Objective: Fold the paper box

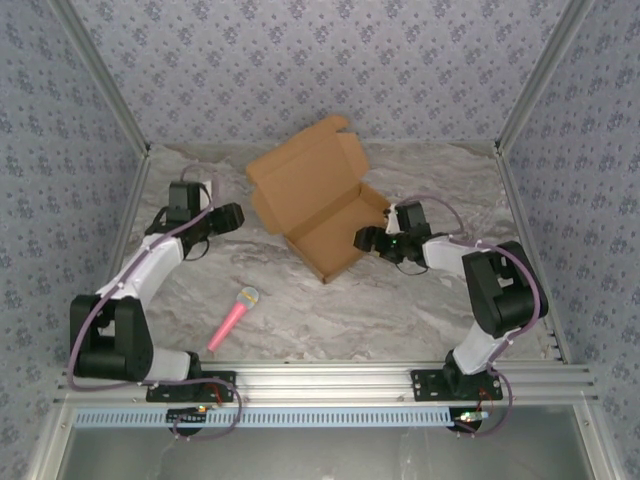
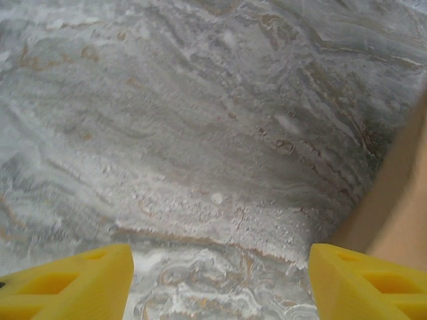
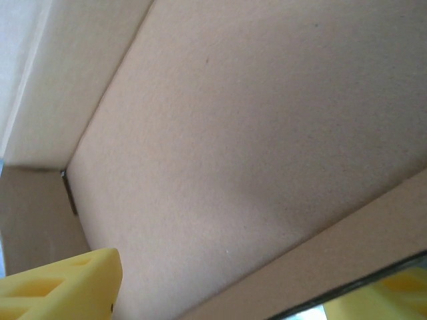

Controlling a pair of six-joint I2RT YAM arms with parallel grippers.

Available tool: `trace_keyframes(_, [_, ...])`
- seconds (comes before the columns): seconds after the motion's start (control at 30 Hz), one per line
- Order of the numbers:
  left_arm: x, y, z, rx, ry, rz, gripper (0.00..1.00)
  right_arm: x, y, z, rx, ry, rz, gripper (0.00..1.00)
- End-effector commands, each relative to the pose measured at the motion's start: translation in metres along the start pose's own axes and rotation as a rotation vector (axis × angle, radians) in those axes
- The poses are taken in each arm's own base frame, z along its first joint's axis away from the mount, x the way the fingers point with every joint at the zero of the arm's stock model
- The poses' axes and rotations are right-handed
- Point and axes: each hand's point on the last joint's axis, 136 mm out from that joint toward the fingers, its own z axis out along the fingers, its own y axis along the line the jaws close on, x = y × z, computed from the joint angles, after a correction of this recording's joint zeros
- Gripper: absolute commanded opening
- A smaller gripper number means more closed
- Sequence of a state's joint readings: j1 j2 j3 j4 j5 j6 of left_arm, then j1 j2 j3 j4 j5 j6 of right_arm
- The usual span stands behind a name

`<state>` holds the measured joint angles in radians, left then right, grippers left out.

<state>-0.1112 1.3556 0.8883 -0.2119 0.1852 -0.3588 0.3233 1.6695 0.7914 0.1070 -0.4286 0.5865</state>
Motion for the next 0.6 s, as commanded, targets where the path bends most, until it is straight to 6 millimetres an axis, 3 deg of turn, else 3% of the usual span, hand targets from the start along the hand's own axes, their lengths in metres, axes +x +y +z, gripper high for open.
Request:
trace_keyframes(0.0, [0.008,0.001,-0.005,0.003,-0.03,-0.044,0.7,-0.007,0.008,-0.003,-0.003,-0.048,0.004,0.8])
trace_keyframes(0.13, [0.051,-0.002,-0.001,-0.002,0.06,-0.025,0.7,-0.003,0.008,-0.009,0.0,-0.044,-0.013,0.89])
trace_keyframes(0.3, [0.098,-0.009,-0.005,-0.012,0.126,-0.007,0.71,0.001,0.008,-0.022,0.009,-0.059,-0.045,0.93])
trace_keyframes(0.57, [0.141,-0.005,-0.029,-0.112,0.19,0.055,0.75,0.002,0.007,-0.036,0.04,-0.06,-0.095,0.93])
